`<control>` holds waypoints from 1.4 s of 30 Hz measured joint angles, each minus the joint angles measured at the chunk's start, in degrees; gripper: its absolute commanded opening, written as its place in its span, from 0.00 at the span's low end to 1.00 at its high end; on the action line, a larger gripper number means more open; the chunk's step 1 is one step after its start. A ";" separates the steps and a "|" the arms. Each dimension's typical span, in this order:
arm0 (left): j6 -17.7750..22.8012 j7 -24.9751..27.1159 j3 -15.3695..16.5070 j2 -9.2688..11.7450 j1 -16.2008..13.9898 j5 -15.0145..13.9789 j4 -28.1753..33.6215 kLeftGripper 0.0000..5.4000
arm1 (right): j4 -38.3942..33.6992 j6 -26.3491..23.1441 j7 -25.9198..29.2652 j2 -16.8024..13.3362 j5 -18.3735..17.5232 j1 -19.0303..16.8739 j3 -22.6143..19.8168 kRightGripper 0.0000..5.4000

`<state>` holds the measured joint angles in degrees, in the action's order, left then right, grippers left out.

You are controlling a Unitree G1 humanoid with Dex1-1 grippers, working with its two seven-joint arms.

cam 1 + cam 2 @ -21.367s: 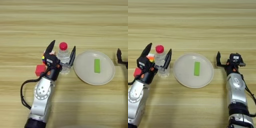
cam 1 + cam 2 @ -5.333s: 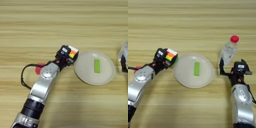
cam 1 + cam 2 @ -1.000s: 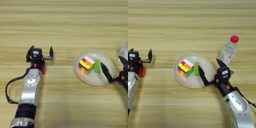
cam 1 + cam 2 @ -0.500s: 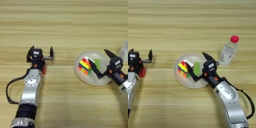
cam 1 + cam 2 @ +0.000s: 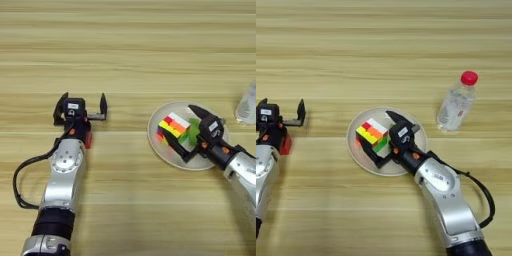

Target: Move the objects on the table

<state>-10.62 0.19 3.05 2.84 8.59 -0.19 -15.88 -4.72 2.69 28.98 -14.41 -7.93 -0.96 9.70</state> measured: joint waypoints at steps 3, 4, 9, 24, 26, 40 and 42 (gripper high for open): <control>-0.02 -0.07 -0.04 0.00 -0.01 0.00 0.00 1.00 | 1.87 0.19 0.06 0.44 0.79 0.59 0.61 1.00; -0.03 -0.09 -0.05 0.00 -0.02 0.00 0.00 1.00 | 3.11 0.20 0.07 0.71 0.84 1.01 0.65 1.00; -0.06 -0.15 -0.01 0.01 -0.02 -0.02 0.00 1.00 | 8.67 0.38 0.39 1.32 0.87 3.68 0.68 1.00; -0.37 -0.85 0.10 -0.01 -0.03 -0.10 0.00 1.00 | 13.52 1.79 1.53 3.22 1.59 4.82 1.54 0.92; -0.37 -0.85 0.10 0.00 -0.03 -0.11 0.00 1.00 | 13.57 1.82 1.54 3.29 1.59 4.82 1.54 0.88; -0.37 -0.85 0.01 -0.08 -0.04 -0.11 0.11 1.00 | 14.22 2.75 1.38 3.53 1.84 5.26 0.92 0.62; -0.37 -0.86 0.00 -0.09 -0.04 -0.11 0.12 1.00 | 14.09 2.80 1.13 3.54 1.88 5.24 0.86 0.62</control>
<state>-10.99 -0.67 3.06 2.75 8.54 -0.30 -15.76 9.37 5.50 30.11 -10.87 -6.05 4.28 10.57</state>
